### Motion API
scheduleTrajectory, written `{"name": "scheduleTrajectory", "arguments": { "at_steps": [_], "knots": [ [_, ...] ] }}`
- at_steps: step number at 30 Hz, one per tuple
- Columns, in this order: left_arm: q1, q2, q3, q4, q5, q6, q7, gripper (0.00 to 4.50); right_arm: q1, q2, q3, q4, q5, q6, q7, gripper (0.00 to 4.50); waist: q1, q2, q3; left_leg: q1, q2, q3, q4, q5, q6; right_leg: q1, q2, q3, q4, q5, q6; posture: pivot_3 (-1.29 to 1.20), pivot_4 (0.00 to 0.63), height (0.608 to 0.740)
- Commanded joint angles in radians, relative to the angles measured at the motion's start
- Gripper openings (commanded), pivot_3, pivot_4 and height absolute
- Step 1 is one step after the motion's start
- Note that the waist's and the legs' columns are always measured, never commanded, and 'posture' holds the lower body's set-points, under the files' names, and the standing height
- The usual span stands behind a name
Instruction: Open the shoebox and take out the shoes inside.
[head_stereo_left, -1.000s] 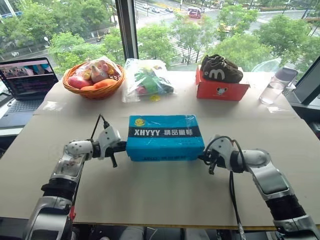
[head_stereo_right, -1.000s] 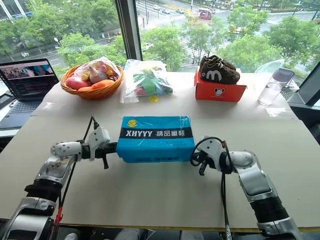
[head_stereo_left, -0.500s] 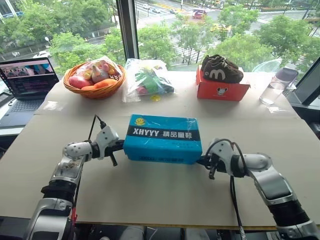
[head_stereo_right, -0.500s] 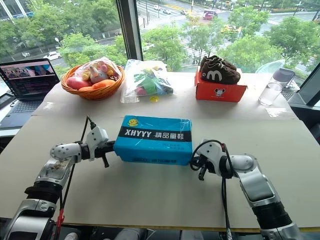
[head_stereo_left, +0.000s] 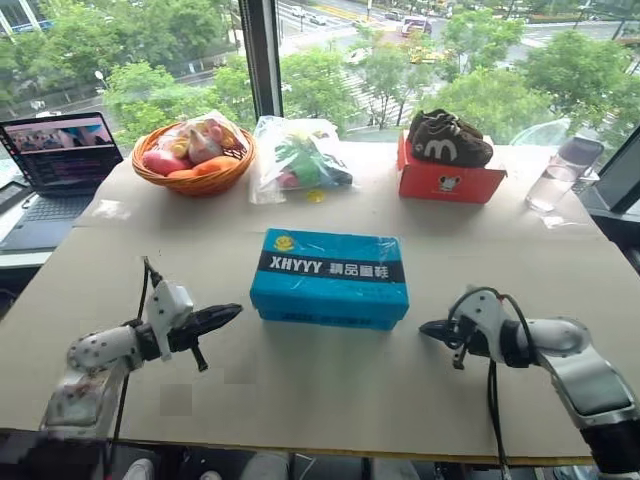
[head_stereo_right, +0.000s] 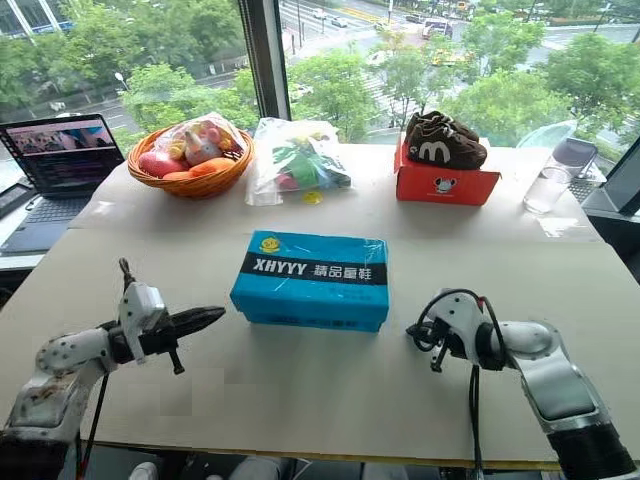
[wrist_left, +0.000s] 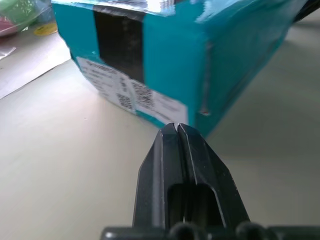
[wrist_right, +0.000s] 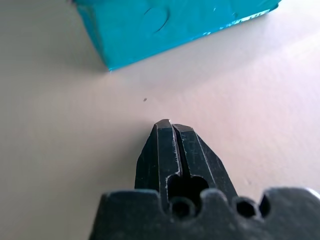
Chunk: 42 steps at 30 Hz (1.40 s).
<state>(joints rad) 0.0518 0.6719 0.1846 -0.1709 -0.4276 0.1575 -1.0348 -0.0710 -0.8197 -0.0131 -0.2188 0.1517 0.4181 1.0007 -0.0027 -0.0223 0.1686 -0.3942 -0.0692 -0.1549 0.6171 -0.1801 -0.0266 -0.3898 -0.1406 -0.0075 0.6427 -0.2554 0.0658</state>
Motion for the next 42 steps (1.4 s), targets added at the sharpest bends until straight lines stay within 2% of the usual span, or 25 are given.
{"name": "scheduleTrajectory", "arguments": {
  "at_steps": [1, 4, 7, 12, 16, 18, 19, 23, 32, 42],
  "knots": [
    [0.138, -0.024, 0.014, -0.199, -0.059, 0.031, 0.035, 0.06, 0.133, -0.07, -0.042, -0.127, 0.073, 0.069, 0.068, 0.0, 0.006, 0.0, 0.0, 0.0, 0.0, 0.0, 0.0, 0.0, 0.0, 0.0, 0.0, 0.0, -0.001, 0.0, 0.0, 0.0, 0.15, 0.74],
    [0.23, -0.038, 0.005, -0.266, -0.058, 0.018, 0.043, 0.06, 0.213, -0.103, -0.065, -0.212, 0.126, 0.106, 0.081, 0.0, 0.016, -0.001, 0.0, -0.001, 0.004, 0.001, 0.0, -0.001, 0.001, 0.001, 0.0, 0.0, -0.002, -0.001, -0.001, 0.0, 0.15, 0.74],
    [0.379, -0.043, 0.055, -0.32, -0.067, -0.021, 0.023, 0.06, 0.26, -0.041, -0.081, -0.36, 0.206, 0.185, 0.004, 0.0, 0.014, -0.001, 0.0, -0.001, 0.008, 0.003, 0.0, -0.001, 0.001, 0.001, 0.001, 0.0, -0.002, -0.002, -0.002, 0.0, 0.15, 0.74],
    [0.435, -0.026, 0.133, -0.357, -0.095, -0.028, 0.028, 0.06, 0.19, 0.121, -0.005, -0.447, 0.225, 0.288, -0.174, 0.0, 0.01, -0.001, 0.001, -0.001, 0.015, 0.008, 0.0, -0.005, -0.005, 0.0, 0.006, 0.002, -0.001, -0.007, -0.012, 0.0, 0.15, 0.74],
    [0.485, -0.073, 0.165, -0.467, -0.143, -0.032, 0.076, 0.06, 0.101, 0.258, 0.061, -0.432, 0.22, 0.342, -0.311, 0.0, 0.01, -0.002, 0.0, -0.001, 0.017, 0.012, 0.0, -0.007, -0.008, 0.001, 0.007, 0.004, -0.002, -0.007, -0.012, 0.0, 0.15, 0.74],
    [0.513, -0.091, 0.15, -0.483, -0.123, -0.052, 0.08, 0.06, 0.085, 0.292, 0.083, -0.425, 0.213, 0.349, -0.343, 0.0, 0.011, -0.002, 0.0, -0.002, 0.016, 0.012, 0.0, -0.005, -0.004, 0.0, 0.007, 0.007, -0.002, -0.007, -0.011, 0.0, 0.15, 0.74],
    [0.523, -0.097, 0.136, -0.483, -0.104, -0.066, 0.078, 0.06, 0.082, 0.302, 0.093, -0.417, 0.207, 0.349, -0.356, 0.0, 0.013, -0.002, 0.0, -0.003, 0.015, 0.013, 0.0, -0.003, -0.001, -0.001, 0.007, 0.007, -0.002, -0.004, -0.006, 0.0, 0.15, 0.74],
    [0.517, -0.114, 0.091, -0.495, -0.097, -0.063, 0.103, 0.06, 0.085, 0.325, 0.105, -0.386, 0.198, 0.338, -0.398, 0.0, 0.015, -0.002, 0.0, -0.008, 0.013, 0.014, 0.0, -0.003, -0.001, -0.008, 0.009, 0.007, -0.003, -0.003, -0.006, 0.0, 0.15, 0.74],
    [0.444, -0.105, 0.032, -0.537, -0.091, -0.02, 0.183, 0.06, 0.007, 0.354, 0.097, -0.329, 0.157, 0.292, -0.475, 0.0, 0.008, -0.002, 0.0, -0.005, 0.015, 0.018, 0.0, -0.003, -0.001, -0.007, 0.011, 0.01, 0.0, -0.003, -0.007, 0.0, 0.15, 0.74],
    [0.408, -0.099, 0.008, -0.56, -0.108, 0.035, 0.226, 0.06, 0.008, 0.453, 0.068, -0.356, 0.216, 0.301, -0.531, 0.0, 0.003, -0.002, 0.0, -0.006, 0.015, 0.021, 0.0, -0.003, -0.001, -0.012, 0.012, 0.013, 0.001, -0.002, -0.006, 0.0, 0.15, 0.74]
  ]
}}
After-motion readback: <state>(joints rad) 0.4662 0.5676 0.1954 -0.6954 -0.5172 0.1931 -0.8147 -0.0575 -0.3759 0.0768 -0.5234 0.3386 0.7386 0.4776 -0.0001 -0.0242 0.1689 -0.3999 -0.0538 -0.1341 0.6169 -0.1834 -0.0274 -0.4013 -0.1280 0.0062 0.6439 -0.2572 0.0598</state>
